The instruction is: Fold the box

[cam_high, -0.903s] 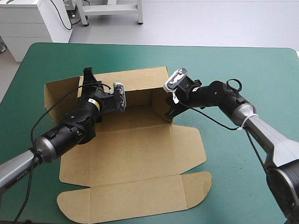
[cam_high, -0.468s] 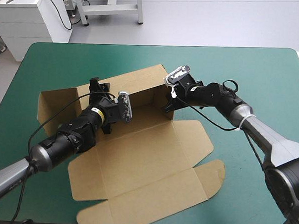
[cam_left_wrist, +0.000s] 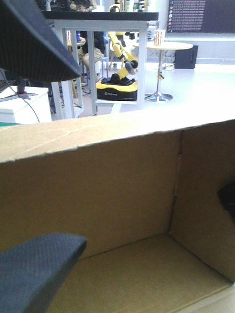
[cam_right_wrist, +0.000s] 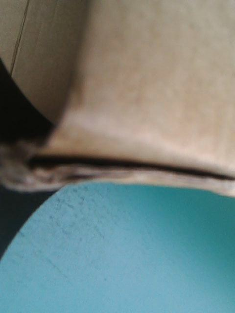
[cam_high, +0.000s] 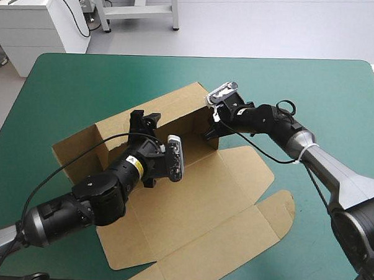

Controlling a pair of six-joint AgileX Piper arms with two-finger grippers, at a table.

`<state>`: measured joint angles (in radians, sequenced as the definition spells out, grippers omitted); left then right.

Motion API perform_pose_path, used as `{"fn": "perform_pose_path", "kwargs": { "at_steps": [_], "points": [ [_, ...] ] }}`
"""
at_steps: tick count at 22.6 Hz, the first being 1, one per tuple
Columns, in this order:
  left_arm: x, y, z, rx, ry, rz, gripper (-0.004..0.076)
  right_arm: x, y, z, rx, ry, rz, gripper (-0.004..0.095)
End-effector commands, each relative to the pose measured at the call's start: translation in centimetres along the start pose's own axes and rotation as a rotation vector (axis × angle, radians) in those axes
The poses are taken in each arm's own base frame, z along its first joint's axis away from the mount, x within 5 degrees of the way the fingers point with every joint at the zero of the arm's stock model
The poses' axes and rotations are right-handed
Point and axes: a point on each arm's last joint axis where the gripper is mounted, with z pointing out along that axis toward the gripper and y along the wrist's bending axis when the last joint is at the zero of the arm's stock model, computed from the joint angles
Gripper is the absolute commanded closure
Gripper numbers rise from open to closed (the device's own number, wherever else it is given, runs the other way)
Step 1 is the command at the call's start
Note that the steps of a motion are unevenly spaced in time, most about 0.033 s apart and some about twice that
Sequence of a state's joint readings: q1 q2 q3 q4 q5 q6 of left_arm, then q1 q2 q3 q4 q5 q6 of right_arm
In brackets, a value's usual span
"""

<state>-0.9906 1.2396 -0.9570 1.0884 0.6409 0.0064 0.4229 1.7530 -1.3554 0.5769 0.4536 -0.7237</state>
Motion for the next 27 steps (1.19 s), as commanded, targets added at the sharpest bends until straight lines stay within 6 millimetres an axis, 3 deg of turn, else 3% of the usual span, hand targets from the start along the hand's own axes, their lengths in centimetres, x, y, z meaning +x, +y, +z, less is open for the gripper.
{"fn": "perform_pose_path", "kwargs": {
  "at_steps": [1, 4, 5, 8, 15, 17, 21, 25, 27],
  "points": [
    [-1.6, 2.3, -2.6, -0.077, -0.078, -0.025, 0.0172, -2.7, -0.2, -2.6, 0.062, -0.143, 0.011, 0.0923],
    [-2.7, 3.2, -3.7, -0.098, -0.095, -0.001, 0.0377, -2.7, -0.2, -2.6, 0.062, -0.143, 0.011, 0.0923],
    [-3.0, 3.8, -4.2, -0.111, -0.097, 0.009, 0.0493, -2.7, -0.3, -2.6, 0.064, -0.143, 0.013, 0.0923],
    [-3.4, 5.5, -5.2, -0.144, -0.117, -0.009, 0.0715, -2.7, -0.7, -2.7, 0.071, -0.142, 0.018, 0.0923],
    [-4.0, 10.8, -7.7, -0.215, -0.161, -0.194, 0.0706, -2.5, -1.2, -2.8, 0.079, -0.135, 0.025, 0.0923],
    [-2.3, 13.0, -7.6, -0.238, -0.087, -0.300, 0.0706, -2.4, -1.4, -3.0, 0.088, -0.128, 0.010, 0.0923],
    [3.6, 16.5, -7.9, -0.189, 0.094, -0.621, 0.0706, -2.5, -2.5, -5.1, 0.127, -0.116, 0.024, 0.0923],
    [8.0, 17.3, -9.2, -0.189, 0.206, -0.825, 0.0706, -2.5, -3.5, -8.1, 0.145, -0.101, 0.037, 0.0923],
    [8.8, 17.2, -9.6, -0.186, 0.225, -0.867, 0.0706, -2.3, -3.8, -9.2, 0.143, -0.088, 0.049, 0.0923]
  ]
}}
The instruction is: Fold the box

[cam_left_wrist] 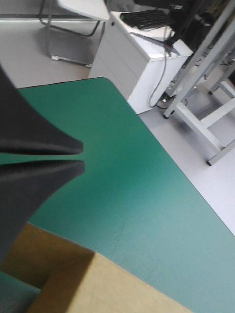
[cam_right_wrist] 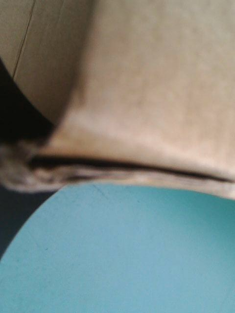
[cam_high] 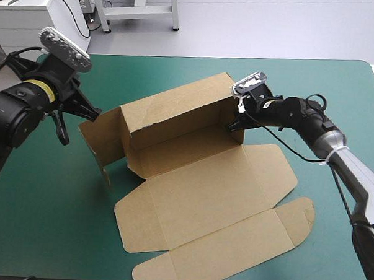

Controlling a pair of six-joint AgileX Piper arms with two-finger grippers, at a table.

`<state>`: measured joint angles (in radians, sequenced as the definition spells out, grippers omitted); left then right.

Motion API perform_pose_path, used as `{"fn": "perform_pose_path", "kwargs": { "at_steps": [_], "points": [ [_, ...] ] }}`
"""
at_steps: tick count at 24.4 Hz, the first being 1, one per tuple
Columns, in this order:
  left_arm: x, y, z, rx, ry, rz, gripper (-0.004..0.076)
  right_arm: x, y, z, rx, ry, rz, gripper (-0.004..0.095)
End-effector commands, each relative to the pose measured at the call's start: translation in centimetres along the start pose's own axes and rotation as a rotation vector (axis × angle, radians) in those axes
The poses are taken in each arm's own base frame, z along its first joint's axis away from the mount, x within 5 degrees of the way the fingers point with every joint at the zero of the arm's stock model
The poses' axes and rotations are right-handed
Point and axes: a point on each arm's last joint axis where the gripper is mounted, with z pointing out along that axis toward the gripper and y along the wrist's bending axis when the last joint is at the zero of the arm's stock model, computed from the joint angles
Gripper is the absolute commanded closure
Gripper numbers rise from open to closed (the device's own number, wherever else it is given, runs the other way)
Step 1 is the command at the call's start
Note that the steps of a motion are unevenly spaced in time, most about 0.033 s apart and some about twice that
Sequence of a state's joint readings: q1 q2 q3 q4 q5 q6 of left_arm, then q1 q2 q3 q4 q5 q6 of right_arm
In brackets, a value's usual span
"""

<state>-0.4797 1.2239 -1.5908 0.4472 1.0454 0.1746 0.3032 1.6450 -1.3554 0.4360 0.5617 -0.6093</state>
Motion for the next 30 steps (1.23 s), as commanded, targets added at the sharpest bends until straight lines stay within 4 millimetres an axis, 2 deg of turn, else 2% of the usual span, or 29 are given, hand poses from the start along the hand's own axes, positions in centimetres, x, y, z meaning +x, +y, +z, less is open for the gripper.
{"fn": "perform_pose_path", "kwargs": {
  "at_steps": [1, 6, 10, 14, 15, 20, 23, 26, 29, 30],
  "points": [
    [0.3, 1.9, -2.1, -0.029, -0.059, -0.085, 0.0706, -1.9, -0.7, -4.5, 0.034, -0.099, 0.018, 0.0923],
    [0.8, 2.3, -2.5, -0.040, -0.036, -0.098, 0.0706, -1.1, -1.2, -6.6, 0.016, -0.020, 0.042, 0.0923],
    [1.3, 2.2, -2.2, -0.046, 0.020, -0.085, 0.0706, 0.0, -1.3, -7.5, 0.030, 0.148, 0.055, 0.0923],
    [2.4, 1.6, -1.1, -0.048, 0.095, -0.059, 0.0706, 0.4, -1.3, -7.9, 0.033, 0.233, 0.050, 0.0923],
    [3.0, 1.0, -0.3, -0.033, 0.134, -0.048, 0.0706, 0.5, -1.3, -8.1, 0.033, 0.260, 0.049, 0.0923],
    [4.5, 0.0, 1.3, -0.043, 0.209, -0.045, 0.0706, 0.7, -1.3, -7.9, 0.035, 0.277, 0.074, 0.0923],
    [5.0, 0.5, 1.6, -0.126, 0.234, -0.093, 0.0706, 1.2, -1.8, -6.7, 0.048, 0.317, 0.113, 0.0923],
    [5.1, 1.2, 1.1, -0.196, 0.225, -0.129, 0.0706, 1.6, -2.5, -4.0, 0.056, 0.336, 0.166, 0.0923],
    [5.1, 1.2, 0.9, -0.197, 0.222, -0.131, 0.0706, 1.2, -3.6, -1.0, 0.069, 0.319, 0.181, 0.0923],
    [5.1, 1.2, 0.9, -0.194, 0.222, -0.134, 0.0706, 1.1, -3.8, -0.6, 0.070, 0.321, 0.186, 0.0923]
  ]
}}
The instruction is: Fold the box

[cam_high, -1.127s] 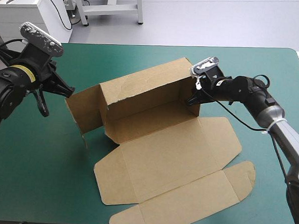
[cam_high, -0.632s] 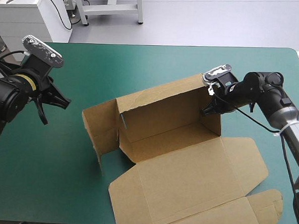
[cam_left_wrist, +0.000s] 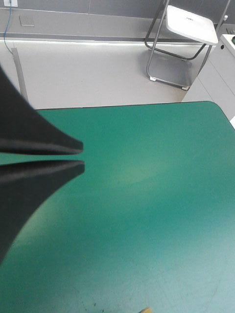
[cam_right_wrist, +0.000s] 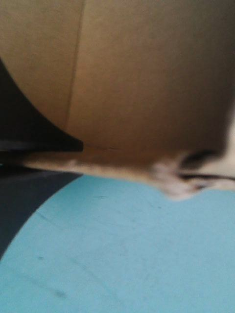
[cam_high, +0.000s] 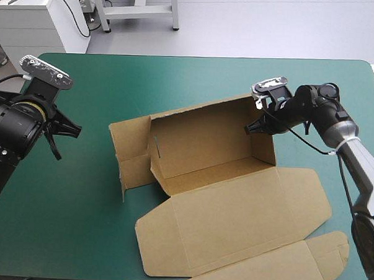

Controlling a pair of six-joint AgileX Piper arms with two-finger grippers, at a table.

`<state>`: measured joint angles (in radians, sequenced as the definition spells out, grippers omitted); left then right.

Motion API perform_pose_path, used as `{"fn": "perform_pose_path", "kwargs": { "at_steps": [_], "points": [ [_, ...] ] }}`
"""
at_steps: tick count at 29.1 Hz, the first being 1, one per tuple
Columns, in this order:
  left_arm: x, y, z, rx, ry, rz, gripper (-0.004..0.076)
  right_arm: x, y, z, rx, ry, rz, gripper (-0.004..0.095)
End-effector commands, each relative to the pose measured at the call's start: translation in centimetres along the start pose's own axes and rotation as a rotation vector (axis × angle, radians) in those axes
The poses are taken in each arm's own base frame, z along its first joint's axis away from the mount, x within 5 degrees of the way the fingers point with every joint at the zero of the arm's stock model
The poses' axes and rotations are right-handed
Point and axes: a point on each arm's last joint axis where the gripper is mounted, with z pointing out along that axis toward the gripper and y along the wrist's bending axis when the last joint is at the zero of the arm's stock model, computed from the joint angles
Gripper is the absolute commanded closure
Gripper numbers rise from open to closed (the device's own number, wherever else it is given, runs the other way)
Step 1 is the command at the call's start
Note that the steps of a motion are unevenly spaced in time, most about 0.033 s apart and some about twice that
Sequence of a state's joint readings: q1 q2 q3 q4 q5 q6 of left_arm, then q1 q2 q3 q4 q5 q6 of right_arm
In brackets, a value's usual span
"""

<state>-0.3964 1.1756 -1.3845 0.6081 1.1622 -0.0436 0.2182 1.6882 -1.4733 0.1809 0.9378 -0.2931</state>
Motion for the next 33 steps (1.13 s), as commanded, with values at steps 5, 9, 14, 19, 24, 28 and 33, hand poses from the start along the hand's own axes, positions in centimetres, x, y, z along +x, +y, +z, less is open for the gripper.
{"fn": "perform_pose_path", "kwargs": {
  "at_steps": [5, 9, 14, 19, 24, 28, 33],
  "points": [
    [-0.5, 0.7, -1.3, 0.009, -0.093, -0.042, 0.0706, -2.6, -0.9, 2.2, 0.002, -0.019, 0.030, 0.0915],
    [-0.6, 0.5, -1.3, 0.033, -0.100, -0.053, 0.0706, -3.8, -1.1, 2.6, 0.001, -0.031, 0.023, 0.0771],
    [-0.7, 0.5, -1.3, 0.033, -0.120, -0.053, 0.0706, -5.5, -1.1, 0.4, 0.013, -0.094, -0.020, 0.0374],
    [-1.0, 0.5, -1.4, 0.034, -0.143, -0.058, 0.0706, -6.6, -1.0, -2.2, 0.027, -0.093, -0.049, 0.0326],
    [-1.1, 0.4, -1.4, 0.043, -0.156, -0.084, 0.0706, -6.6, -1.0, -3.5, 0.029, -0.054, -0.051, 0.0326],
    [-1.2, 0.4, -1.4, 0.046, -0.171, -0.115, 0.0706, -6.4, -1.0, -2.9, 0.027, -0.029, -0.050, 0.0325],
    [-1.3, 0.4, -1.4, 0.045, -0.185, -0.114, 0.0706, -6.0, -1.3, -1.2, 0.021, 0.047, -0.030, 0.0328]
  ]
}}
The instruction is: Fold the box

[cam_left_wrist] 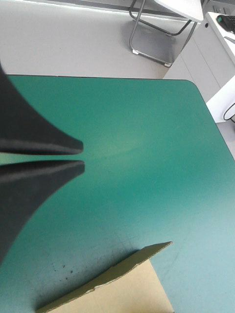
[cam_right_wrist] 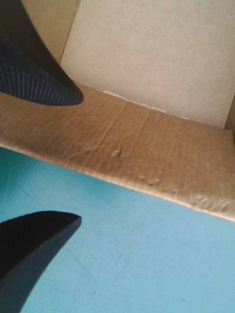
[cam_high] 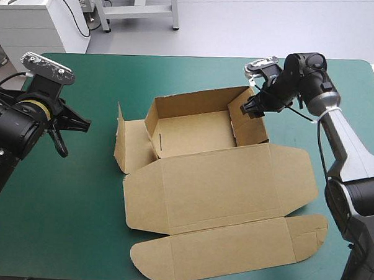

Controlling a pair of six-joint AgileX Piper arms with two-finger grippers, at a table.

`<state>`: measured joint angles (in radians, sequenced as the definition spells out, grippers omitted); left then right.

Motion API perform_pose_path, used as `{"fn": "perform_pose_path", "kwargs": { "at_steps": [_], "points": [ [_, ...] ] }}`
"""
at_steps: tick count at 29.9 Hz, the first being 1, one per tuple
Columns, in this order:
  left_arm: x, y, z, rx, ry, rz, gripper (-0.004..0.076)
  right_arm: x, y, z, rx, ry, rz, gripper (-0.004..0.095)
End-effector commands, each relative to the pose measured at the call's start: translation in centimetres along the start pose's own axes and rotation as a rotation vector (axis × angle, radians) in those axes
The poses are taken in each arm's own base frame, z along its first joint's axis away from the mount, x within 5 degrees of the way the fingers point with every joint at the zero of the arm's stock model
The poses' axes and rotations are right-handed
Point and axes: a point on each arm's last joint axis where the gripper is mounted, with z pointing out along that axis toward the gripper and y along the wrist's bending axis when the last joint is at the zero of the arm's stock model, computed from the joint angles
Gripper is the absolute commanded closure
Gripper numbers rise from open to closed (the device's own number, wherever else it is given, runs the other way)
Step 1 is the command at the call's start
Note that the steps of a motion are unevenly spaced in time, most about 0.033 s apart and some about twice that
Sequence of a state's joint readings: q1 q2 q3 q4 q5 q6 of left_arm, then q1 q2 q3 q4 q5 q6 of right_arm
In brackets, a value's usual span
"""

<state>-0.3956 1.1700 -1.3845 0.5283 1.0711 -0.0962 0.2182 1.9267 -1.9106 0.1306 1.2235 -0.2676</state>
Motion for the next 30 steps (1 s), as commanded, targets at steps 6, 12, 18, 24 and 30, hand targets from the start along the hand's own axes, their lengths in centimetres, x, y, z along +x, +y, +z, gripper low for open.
{"fn": "perform_pose_path", "kwargs": {
  "at_steps": [6, 12, 18, 24, 30],
  "points": [
    [-0.8, 0.8, -1.2, -0.030, -0.097, -0.017, 0.0706, -0.2, -0.4, 1.3, -0.003, 0.037, 0.009, 0.0329],
    [-0.8, 0.8, -1.2, -0.031, -0.099, -0.016, 0.0711, -0.2, -0.5, 2.9, -0.010, 0.064, 0.013, 0.0426],
    [-0.8, 0.8, -1.2, -0.031, -0.102, -0.016, 0.0712, -0.3, -0.6, 3.0, -0.007, 0.059, 0.005, 0.0917],
    [-0.8, 0.8, -1.2, -0.031, -0.102, -0.016, 0.0713, -0.4, -0.6, 2.5, -0.004, 0.051, 0.001, 0.0929],
    [-0.9, 0.7, -0.8, -0.029, -0.092, -0.009, 0.0714, -1.5, -0.3, -1.5, 0.022, -0.062, -0.013, 0.0928]
  ]
}}
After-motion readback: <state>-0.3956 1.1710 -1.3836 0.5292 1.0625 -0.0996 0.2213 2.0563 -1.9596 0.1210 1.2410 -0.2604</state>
